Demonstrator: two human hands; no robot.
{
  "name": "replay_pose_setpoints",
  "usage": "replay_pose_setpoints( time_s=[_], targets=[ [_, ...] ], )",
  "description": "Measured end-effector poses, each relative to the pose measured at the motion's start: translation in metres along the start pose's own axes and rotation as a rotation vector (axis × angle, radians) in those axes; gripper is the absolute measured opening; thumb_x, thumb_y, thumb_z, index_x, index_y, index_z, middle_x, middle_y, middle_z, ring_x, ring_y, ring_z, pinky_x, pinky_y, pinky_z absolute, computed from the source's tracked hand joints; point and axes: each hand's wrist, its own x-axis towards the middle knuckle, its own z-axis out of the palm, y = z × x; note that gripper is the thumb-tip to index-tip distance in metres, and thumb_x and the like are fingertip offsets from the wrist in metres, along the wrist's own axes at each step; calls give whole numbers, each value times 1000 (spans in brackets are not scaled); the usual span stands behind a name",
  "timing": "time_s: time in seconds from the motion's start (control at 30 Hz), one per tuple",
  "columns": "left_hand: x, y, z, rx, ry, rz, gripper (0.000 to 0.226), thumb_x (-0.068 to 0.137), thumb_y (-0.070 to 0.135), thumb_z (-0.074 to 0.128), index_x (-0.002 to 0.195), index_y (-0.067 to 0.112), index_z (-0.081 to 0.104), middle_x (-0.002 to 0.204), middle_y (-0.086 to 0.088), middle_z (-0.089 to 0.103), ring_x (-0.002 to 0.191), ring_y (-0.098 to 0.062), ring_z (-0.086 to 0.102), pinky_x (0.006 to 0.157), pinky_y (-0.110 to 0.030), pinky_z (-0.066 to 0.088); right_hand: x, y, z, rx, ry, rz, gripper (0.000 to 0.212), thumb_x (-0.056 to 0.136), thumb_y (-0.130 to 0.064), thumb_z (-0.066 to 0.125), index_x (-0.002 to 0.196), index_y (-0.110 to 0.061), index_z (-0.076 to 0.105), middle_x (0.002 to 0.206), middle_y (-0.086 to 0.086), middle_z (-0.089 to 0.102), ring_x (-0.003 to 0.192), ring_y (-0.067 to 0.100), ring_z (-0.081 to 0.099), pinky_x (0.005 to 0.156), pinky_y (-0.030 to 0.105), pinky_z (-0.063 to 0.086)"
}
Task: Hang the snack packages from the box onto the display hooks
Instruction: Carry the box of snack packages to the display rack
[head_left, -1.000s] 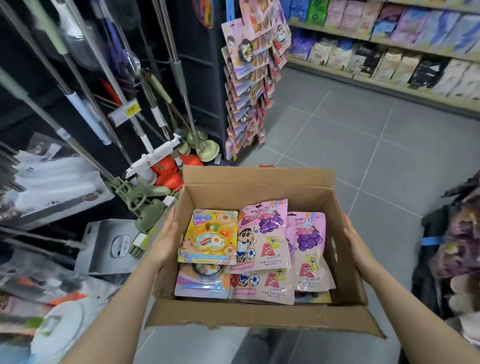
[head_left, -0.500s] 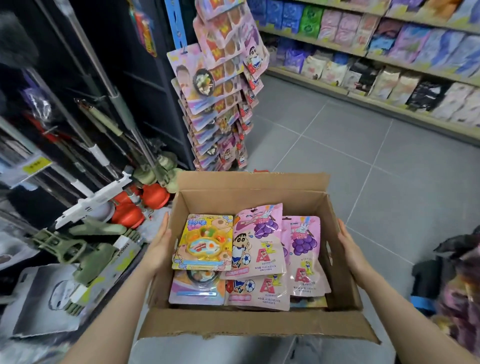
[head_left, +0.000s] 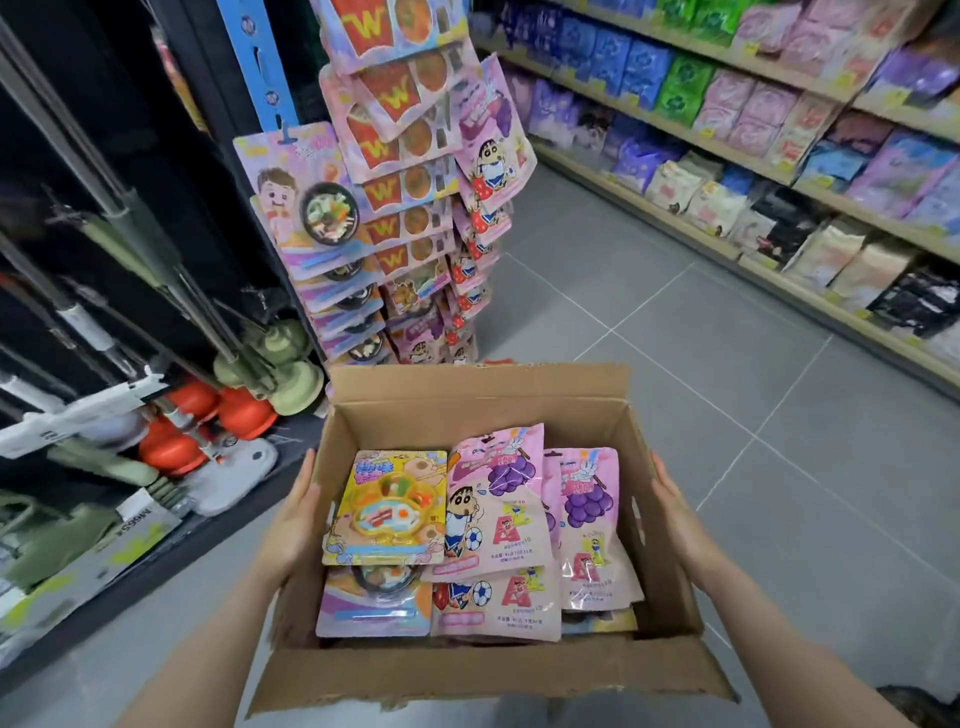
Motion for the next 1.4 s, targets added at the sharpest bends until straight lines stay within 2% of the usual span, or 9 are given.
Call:
replay_pose_setpoints(
  time_s=[0.33, 0.5, 0.63, 0.77, 0.93, 1.07, 1.2, 1.3, 1.4],
  targets=[
    [97, 29, 91, 7, 146, -91, 48, 99, 40, 27, 145, 39, 14, 154, 11, 18, 141, -19, 23, 113, -39, 20, 185, -32, -44, -93, -142, 18, 50, 99, -28, 33, 145, -37, 15, 145, -18, 22, 138, 9, 21, 106, 26, 21],
    [124, 38, 118, -143, 229, -142, 49, 101, 30, 28, 147, 31, 13, 150, 13, 18, 135, -8, 22, 104, -24, 20, 267, -57, -48, -180, -259, 23, 66, 92, -3, 44, 144, -35, 19, 150, -5, 32, 132, 16, 37, 106, 30, 31],
    [143, 22, 142, -179, 326, -174, 48, 101, 24, 29, 147, 26, 15, 150, 11, 20, 132, -4, 22, 104, -20, 19, 326, -60, -41, -286, -331, 20, 74, 88, 6, 44, 144, -36, 20, 147, -3, 35, 131, 17, 39, 108, 33, 31],
    [164, -16, 174, -134, 407, -208, 48, 101, 26, 28, 147, 28, 14, 146, 18, 17, 131, 0, 19, 103, -15, 14, 393, -37, -25, -337, -394, -1, 75, 87, 11, 43, 145, -32, 19, 147, -4, 34, 128, 15, 39, 103, 28, 31],
    [209, -100, 219, -172, 440, -217, 49, 101, 26, 27, 148, 27, 11, 145, 20, 13, 134, 0, 14, 107, -18, 12, 463, 27, 6, -320, -409, 22, 74, 86, 17, 36, 146, -23, 20, 133, -2, 42, 113, 13, 43, 64, 2, 44],
    [250, -174, 251, -200, 481, -229, 50, 101, 27, 26, 148, 29, 10, 146, 16, 17, 131, 0, 18, 105, -18, 17, 519, 95, 33, -319, -429, -4, 71, 87, 16, 34, 145, -22, 21, 127, -7, 40, 106, 13, 44, 55, -1, 42],
    [284, -233, 266, -168, 532, -244, 50, 101, 26, 26, 149, 28, 10, 144, 16, 18, 128, 1, 19, 98, -11, 18, 573, 158, 64, -370, -445, -39, 73, 86, 14, 36, 145, -27, 21, 135, -5, 40, 112, 15, 45, 60, 0, 43],
    [300, -265, 271, -112, 574, -234, 50, 101, 26, 28, 148, 29, 11, 141, 18, 19, 127, 0, 20, 100, -12, 17, 605, 189, 86, -389, -473, -71, 74, 86, 11, 36, 142, -35, 21, 148, -5, 33, 131, 16, 38, 86, 13, 39],
    [312, -302, 272, -122, 609, -230, 49, 101, 23, 29, 147, 29, 13, 143, 18, 18, 132, -3, 21, 105, -18, 17, 623, 212, 103, -433, -509, -103, 73, 87, 12, 34, 145, -28, 18, 150, -5, 27, 136, 15, 30, 85, 6, 34]
  ],
)
